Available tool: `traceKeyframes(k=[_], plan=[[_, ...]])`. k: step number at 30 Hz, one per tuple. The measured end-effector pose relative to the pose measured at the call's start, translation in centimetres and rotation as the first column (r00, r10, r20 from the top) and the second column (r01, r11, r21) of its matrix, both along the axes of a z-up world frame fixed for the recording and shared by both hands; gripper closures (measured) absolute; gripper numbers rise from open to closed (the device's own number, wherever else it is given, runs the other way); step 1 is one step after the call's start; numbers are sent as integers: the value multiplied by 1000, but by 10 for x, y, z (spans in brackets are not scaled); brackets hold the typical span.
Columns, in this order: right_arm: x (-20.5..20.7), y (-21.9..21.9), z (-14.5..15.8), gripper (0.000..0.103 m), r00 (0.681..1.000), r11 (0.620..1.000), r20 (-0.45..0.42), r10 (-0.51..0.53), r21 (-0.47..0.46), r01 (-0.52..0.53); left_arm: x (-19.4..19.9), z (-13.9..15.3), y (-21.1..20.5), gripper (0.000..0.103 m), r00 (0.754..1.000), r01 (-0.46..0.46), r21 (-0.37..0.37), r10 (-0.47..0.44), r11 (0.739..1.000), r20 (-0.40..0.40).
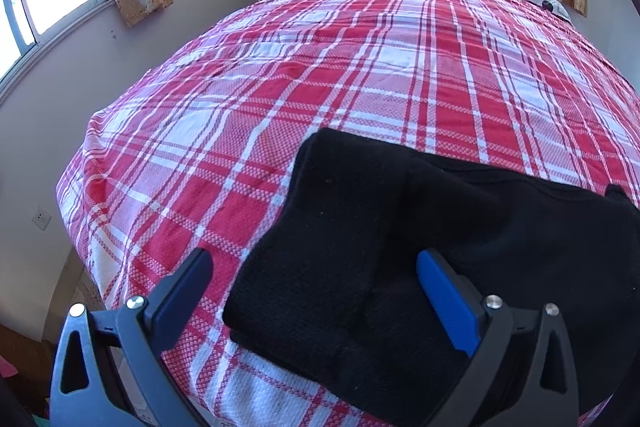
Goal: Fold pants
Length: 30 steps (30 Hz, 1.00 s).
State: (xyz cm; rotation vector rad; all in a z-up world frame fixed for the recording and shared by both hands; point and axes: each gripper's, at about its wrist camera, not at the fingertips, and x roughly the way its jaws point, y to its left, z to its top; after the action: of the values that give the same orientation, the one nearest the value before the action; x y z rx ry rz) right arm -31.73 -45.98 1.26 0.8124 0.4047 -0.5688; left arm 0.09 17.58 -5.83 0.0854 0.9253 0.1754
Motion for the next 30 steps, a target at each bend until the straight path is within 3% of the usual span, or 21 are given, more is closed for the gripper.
traceKeyframes(k=[3, 6, 8, 9, 11, 14, 17, 20, 24, 26, 28, 30], plan=[[-30, -11, -25, 96, 994, 991, -18, -110, 74, 111, 1, 1, -3, 0, 1000, 3, 18, -3, 1000, -3], [-52, -18, -32, 95, 979, 969, 29, -202, 152, 195, -1, 2, -5, 0, 1000, 13, 39, -13, 999, 5], [-51, -18, -27, 91, 976, 968, 32, -213, 141, 207, -3, 5, -5, 0, 1000, 11, 41, -11, 999, 10], [-49, -15, -24, 87, 978, 972, 17, -207, 115, 204, -4, 8, -6, 0, 1000, 11, 39, -12, 999, 15], [-36, -8, -16, 69, 983, 982, -18, -183, 51, 183, -11, 17, -10, 0, 998, 32, 30, -33, 999, 51], [-16, 12, -2, 66, 992, 992, -41, -121, -51, 119, -21, 34, -24, 0, 990, 88, 22, -90, 996, 113], [36, 53, 11, 66, 995, 992, -78, 60, -110, -69, -28, 45, -48, 0, 976, 169, 26, -171, 985, 136], [96, 116, 9, 66, 947, 937, -97, 307, -142, -318, -36, 43, -73, 0, 963, 232, 25, -234, 972, 134], [164, 198, -13, 66, 822, 816, -137, 553, -113, -568, -45, 27, -88, 0, 952, 273, 94, -283, 957, 112], [179, 222, -29, 66, 774, 771, -175, 609, -98, -629, -47, 15, -84, 0, 955, 264, 159, -281, 951, 95], [185, 235, -44, 66, 736, 739, -250, 629, -103, -666, -48, 5, -76, 0, 961, 254, 174, -269, 952, 70], [180, 239, -49, 66, 715, 712, -284, 638, -137, -689, -49, 6, -56, 0, 962, 253, 94, -261, 963, 85]])
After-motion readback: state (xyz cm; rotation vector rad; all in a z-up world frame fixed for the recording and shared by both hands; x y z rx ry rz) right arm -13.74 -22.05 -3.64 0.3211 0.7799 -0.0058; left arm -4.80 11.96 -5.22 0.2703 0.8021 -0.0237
